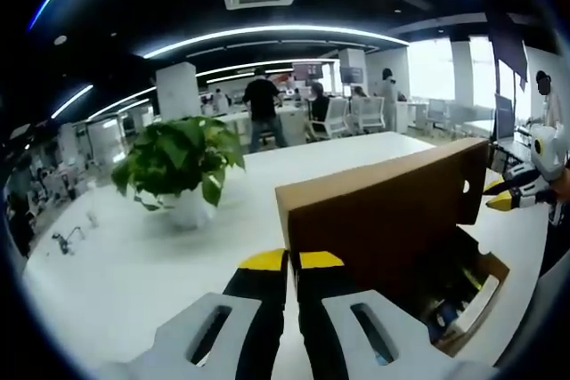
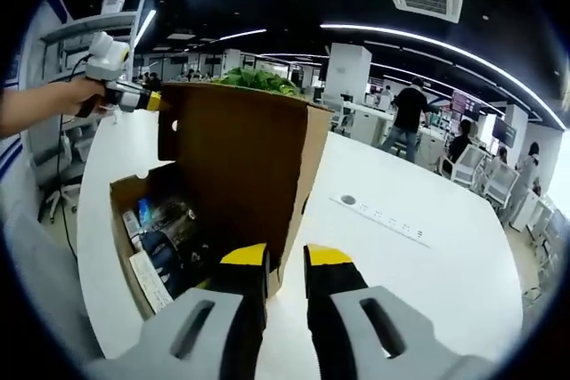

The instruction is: Operate the shoe box by opening the lid, removing the specified soft item, and placing it in the target area until the item is outside and the box remains undamaged.

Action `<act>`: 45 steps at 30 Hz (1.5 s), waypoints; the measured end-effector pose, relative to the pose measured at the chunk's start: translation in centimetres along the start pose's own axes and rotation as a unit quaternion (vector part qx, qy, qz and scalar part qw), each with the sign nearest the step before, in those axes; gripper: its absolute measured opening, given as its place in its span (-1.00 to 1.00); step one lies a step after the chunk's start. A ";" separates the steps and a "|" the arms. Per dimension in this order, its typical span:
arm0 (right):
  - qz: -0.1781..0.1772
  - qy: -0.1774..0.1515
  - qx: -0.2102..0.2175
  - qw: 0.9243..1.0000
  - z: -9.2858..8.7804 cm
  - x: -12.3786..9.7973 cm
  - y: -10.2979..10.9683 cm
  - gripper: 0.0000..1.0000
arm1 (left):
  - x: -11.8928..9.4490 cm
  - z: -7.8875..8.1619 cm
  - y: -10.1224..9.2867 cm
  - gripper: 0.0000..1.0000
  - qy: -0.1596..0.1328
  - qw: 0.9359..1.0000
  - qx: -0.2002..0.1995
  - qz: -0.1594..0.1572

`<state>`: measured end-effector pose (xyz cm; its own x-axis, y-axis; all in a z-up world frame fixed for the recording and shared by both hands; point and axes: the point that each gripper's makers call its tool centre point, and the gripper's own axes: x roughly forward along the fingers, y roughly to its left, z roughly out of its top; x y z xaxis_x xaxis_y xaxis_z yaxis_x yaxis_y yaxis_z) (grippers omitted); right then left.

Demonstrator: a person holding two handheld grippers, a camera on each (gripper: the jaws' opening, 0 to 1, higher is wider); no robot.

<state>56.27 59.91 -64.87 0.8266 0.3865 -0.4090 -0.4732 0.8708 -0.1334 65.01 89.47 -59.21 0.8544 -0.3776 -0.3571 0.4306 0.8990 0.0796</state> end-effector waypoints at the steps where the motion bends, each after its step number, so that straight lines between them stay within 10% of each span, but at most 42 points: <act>1: -0.001 0.003 -0.002 1.000 -0.2 0.2 0.0 -0.77 | 0.1 0.0 0.0 -1.00 -0.001 1.000 0.000 0.001; 36: -0.001 0.032 0.024 0.999 -1.5 4.5 -1.1 -0.96 | 3.7 0.4 0.7 -1.00 -0.004 1.000 -0.011 0.003; 45: 0.000 0.036 0.004 0.999 -1.4 4.8 -1.4 -0.97 | 4.3 -1.8 0.9 -0.96 0.030 0.999 -0.017 -0.001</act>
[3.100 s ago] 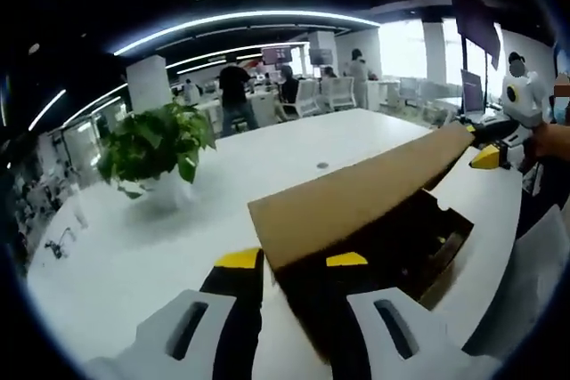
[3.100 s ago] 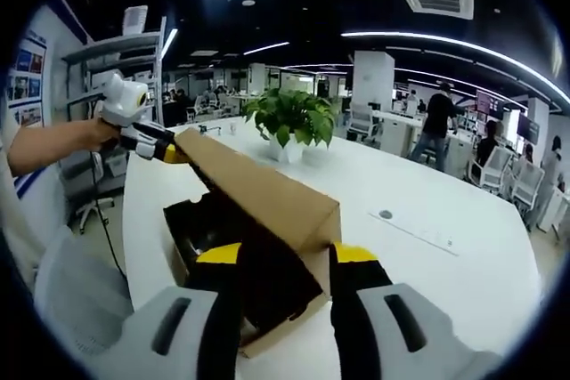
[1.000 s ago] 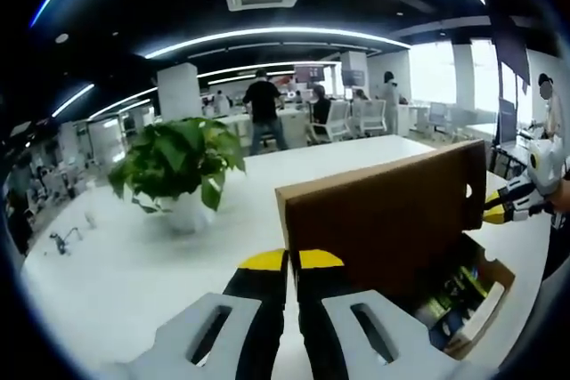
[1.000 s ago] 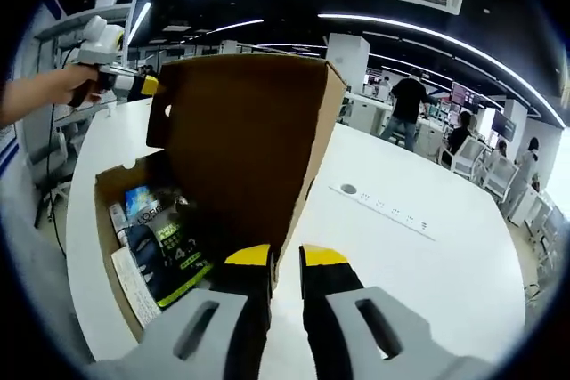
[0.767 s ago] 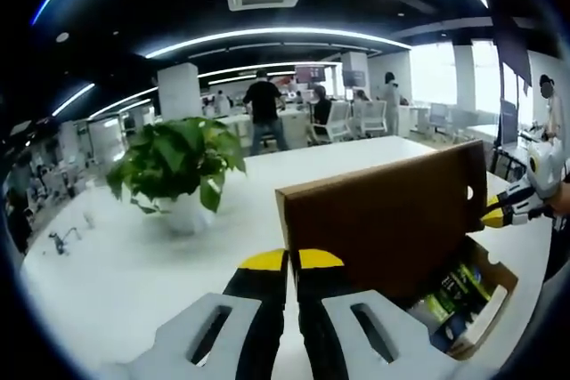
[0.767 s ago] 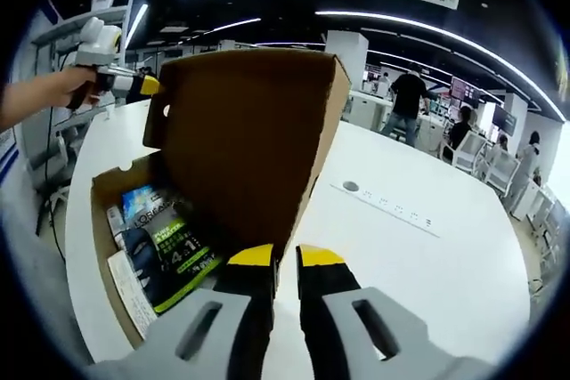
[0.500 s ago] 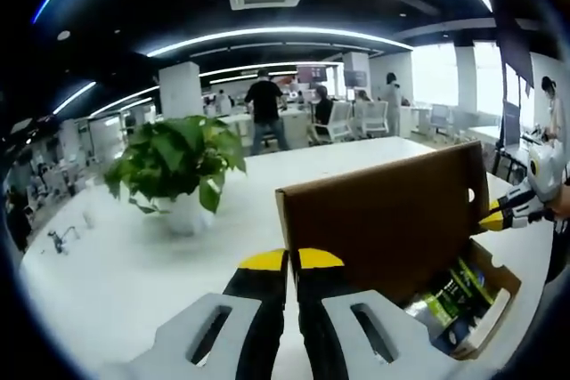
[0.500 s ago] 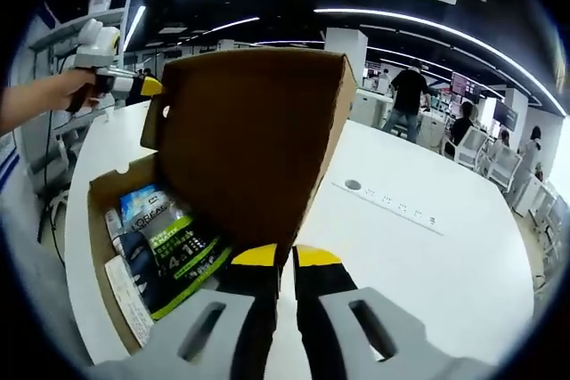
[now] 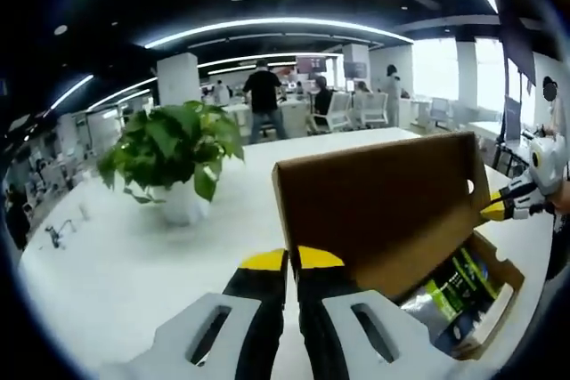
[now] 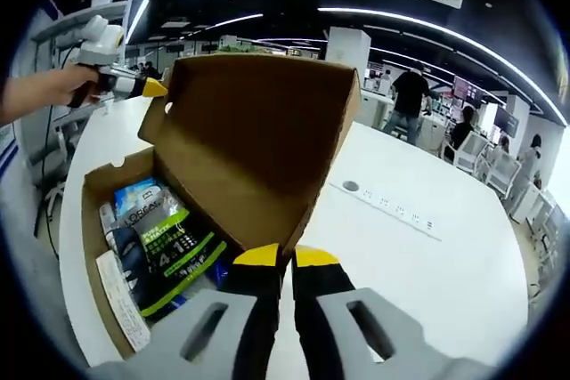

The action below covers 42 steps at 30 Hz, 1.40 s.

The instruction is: Operate the shoe box by opening the lid, removing the specified soft item, and placing it in the target area until the item is outside and the box remains undamaged.

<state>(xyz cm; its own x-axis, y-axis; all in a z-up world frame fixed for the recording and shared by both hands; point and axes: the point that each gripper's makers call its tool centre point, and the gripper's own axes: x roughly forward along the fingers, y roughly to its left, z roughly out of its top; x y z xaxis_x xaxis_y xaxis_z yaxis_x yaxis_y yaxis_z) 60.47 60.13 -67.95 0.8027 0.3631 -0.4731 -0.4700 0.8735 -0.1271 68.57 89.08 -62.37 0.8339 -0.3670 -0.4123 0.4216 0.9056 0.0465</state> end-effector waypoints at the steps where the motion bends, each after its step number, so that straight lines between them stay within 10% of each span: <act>1: 0.000 0.000 0.000 1.000 0.0 0.0 0.0 -0.97 | 0.0 -0.3 0.1 -0.95 0.003 1.000 -0.003 0.001; 16: 0.004 0.007 -0.007 1.000 0.2 0.6 -0.5 -0.96 | -0.3 -4.8 -0.8 -1.00 0.055 0.998 -0.009 -0.011; 42: 0.013 0.026 -0.002 1.000 0.0 2.1 -1.2 -0.91 | 1.6 -5.0 -0.6 -1.00 0.060 0.998 -0.005 -0.007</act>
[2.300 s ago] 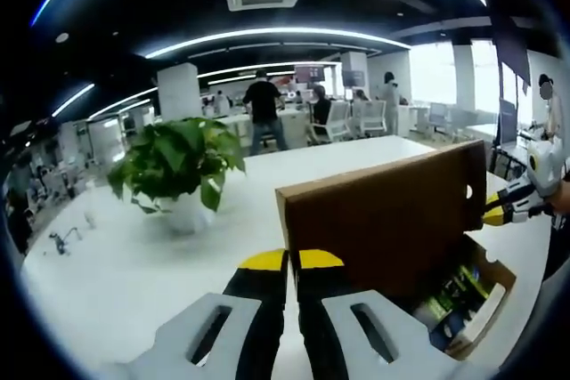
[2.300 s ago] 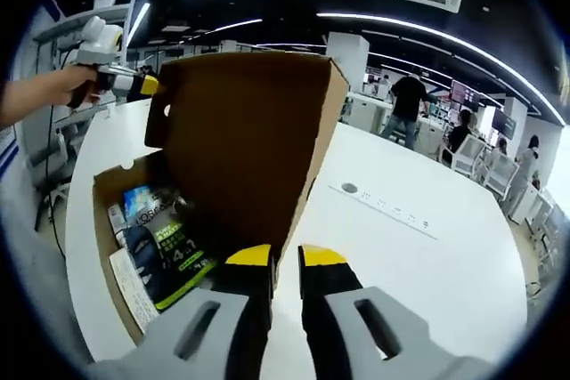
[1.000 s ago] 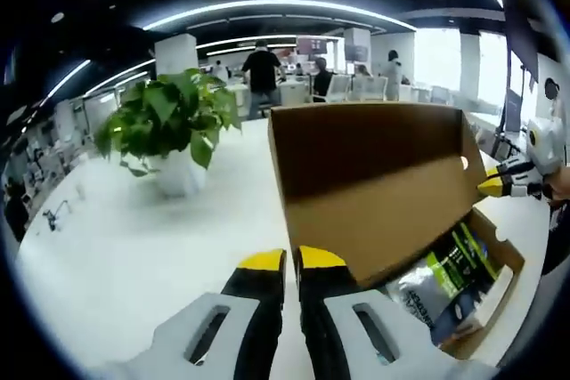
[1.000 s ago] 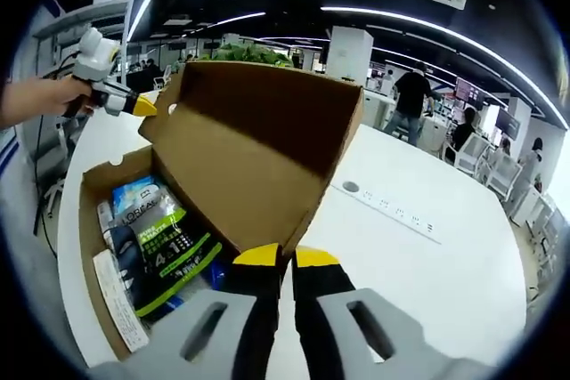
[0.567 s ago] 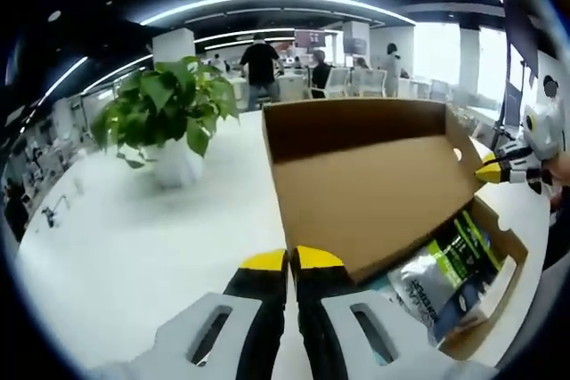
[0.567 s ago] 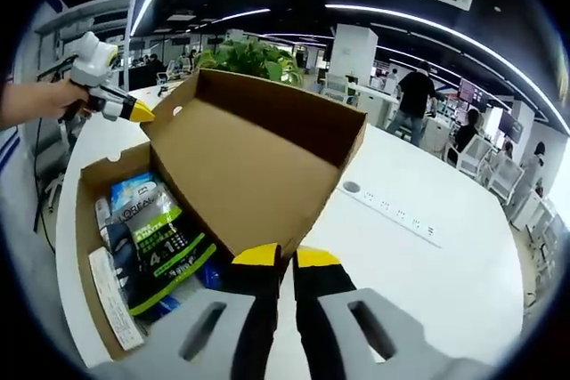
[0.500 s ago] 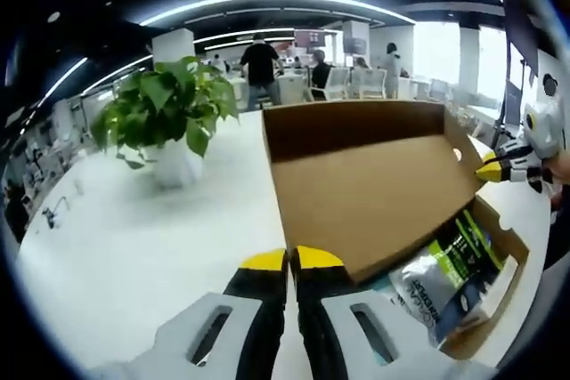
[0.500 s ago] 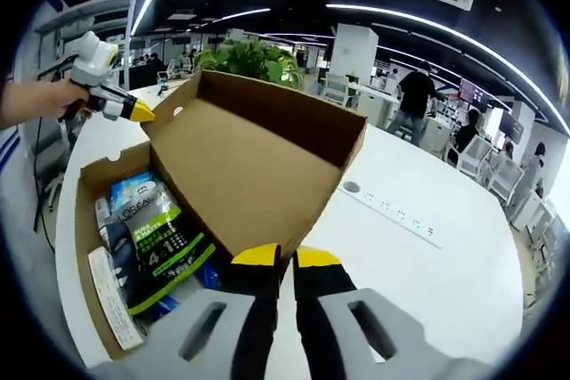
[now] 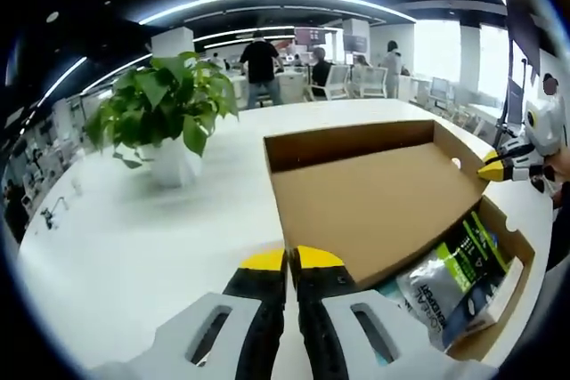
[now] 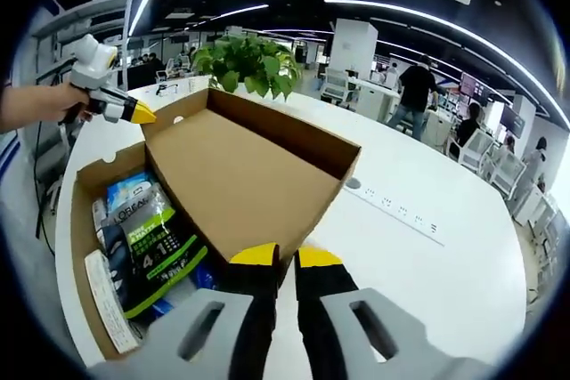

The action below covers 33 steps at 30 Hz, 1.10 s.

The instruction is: Operate the shoe box by opening the lid, removing the specified soft item, and placing it in the target area until the item is outside and the box remains undamaged.

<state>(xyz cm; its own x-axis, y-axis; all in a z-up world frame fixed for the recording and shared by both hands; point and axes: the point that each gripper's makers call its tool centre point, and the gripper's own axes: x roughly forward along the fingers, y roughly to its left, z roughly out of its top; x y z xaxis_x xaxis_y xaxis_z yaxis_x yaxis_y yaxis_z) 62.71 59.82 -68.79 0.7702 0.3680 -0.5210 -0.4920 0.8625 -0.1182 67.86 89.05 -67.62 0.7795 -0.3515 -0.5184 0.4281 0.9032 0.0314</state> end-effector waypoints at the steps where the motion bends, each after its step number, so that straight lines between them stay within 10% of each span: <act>1: 0.001 0.001 0.001 1.000 -0.1 0.1 0.0 -0.90 | 0.1 0.0 0.0 -1.00 0.001 1.000 0.000 0.000; 33: 0.008 0.022 0.024 0.999 -0.9 1.3 -0.6 -0.86 | 2.1 -0.7 0.1 -0.97 0.034 0.999 0.007 0.006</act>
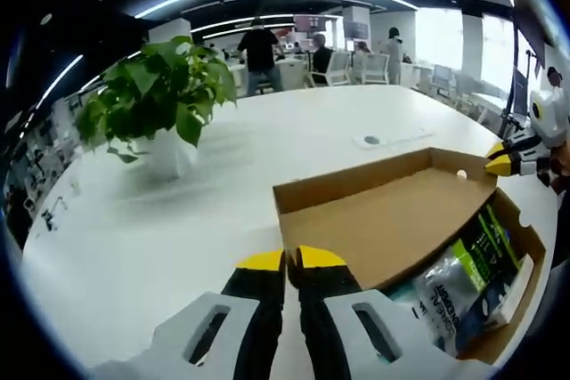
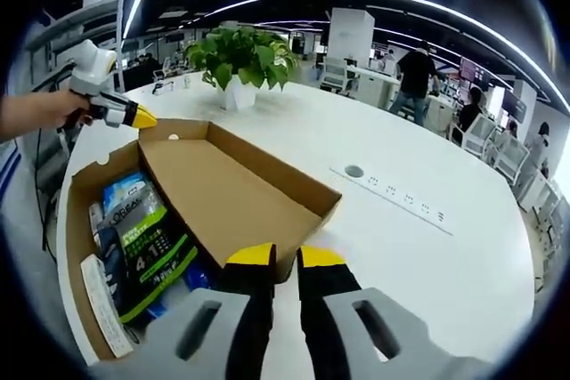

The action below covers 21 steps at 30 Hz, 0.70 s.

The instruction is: Operate the shoe box by opening the lid, removing the specified soft item, and placing it in the target area until the item is outside and the box remains undamaged.

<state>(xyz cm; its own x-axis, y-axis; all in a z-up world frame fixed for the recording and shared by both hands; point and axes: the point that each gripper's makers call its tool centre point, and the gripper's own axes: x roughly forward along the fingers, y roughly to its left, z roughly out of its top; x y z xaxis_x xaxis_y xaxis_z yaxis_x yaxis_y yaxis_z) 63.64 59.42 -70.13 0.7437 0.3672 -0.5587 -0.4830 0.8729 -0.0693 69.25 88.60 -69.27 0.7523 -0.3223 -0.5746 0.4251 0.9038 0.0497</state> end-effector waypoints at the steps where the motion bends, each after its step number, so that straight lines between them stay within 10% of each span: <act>1: 0.000 0.001 0.001 1.000 0.0 0.0 0.0 -0.86 | 0.1 -0.1 -0.1 -0.96 0.003 1.000 0.002 0.000; 21: 0.028 -0.004 -0.030 0.999 0.3 -3.1 1.8 -0.68 | -2.3 -0.9 -1.0 -0.84 0.011 1.000 0.004 -0.008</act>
<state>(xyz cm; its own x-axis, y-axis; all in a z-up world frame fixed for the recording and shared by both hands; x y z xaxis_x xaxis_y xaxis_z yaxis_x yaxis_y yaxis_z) 60.57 59.93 -68.24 0.7187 0.4174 -0.5561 -0.5500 0.8306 -0.0874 66.61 88.71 -68.72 0.7343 -0.3294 -0.5935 0.4409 0.8963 0.0482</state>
